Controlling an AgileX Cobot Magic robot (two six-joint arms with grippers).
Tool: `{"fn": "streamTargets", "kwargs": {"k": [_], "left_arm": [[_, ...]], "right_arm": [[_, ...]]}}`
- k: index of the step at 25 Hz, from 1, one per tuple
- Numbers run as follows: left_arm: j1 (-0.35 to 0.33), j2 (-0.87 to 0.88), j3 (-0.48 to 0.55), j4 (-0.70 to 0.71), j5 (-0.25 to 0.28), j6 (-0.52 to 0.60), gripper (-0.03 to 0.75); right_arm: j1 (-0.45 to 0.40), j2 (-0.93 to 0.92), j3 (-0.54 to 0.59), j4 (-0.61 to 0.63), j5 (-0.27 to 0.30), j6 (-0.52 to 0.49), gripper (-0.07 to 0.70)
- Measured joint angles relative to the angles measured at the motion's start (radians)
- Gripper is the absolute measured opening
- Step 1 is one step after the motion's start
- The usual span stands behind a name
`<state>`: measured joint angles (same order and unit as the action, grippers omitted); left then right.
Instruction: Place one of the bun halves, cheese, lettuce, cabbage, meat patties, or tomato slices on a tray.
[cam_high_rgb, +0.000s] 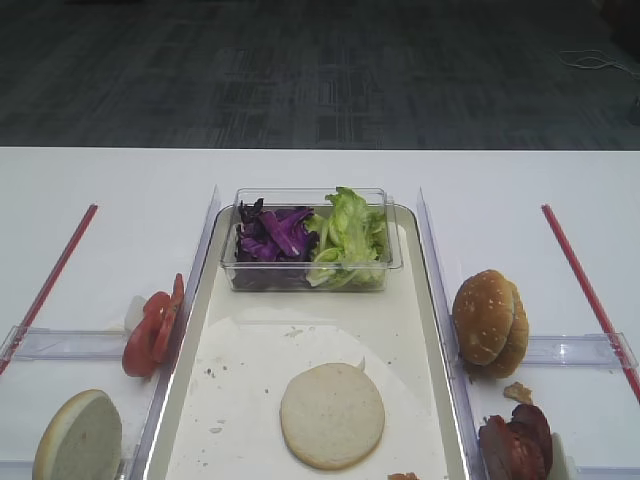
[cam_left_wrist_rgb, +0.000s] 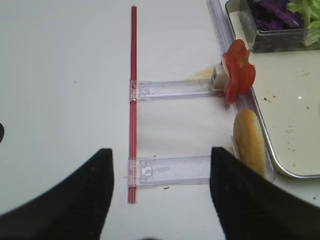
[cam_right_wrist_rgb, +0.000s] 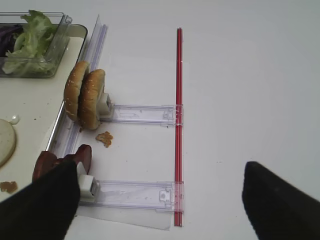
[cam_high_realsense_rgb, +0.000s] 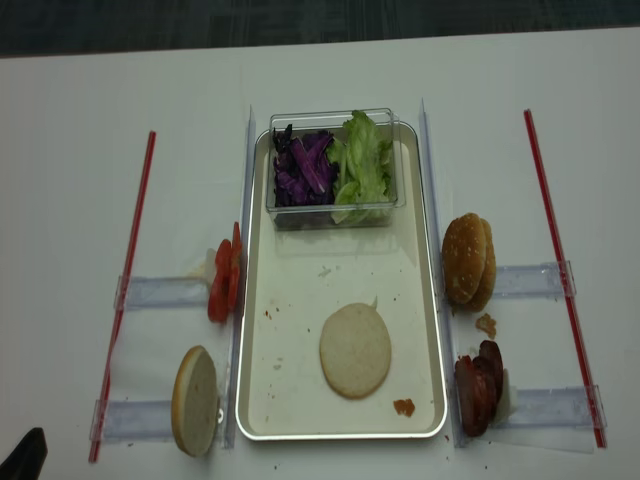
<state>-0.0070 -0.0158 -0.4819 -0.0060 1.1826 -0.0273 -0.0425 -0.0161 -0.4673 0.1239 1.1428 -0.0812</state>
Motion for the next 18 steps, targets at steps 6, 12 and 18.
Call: {"fn": "streamTargets", "kwargs": {"k": [6, 12, 18], "left_arm": [[0.000, 0.000, 0.000, 0.000, 0.000, 0.000, 0.400], [0.000, 0.000, 0.000, 0.000, 0.000, 0.000, 0.400], [0.000, 0.000, 0.000, 0.000, 0.000, 0.000, 0.400]], "right_arm": [[0.000, 0.000, 0.000, 0.000, 0.000, 0.000, 0.686], [0.000, 0.000, 0.000, 0.000, 0.000, 0.000, 0.686], [0.000, 0.000, 0.000, 0.000, 0.000, 0.000, 0.686]]}}
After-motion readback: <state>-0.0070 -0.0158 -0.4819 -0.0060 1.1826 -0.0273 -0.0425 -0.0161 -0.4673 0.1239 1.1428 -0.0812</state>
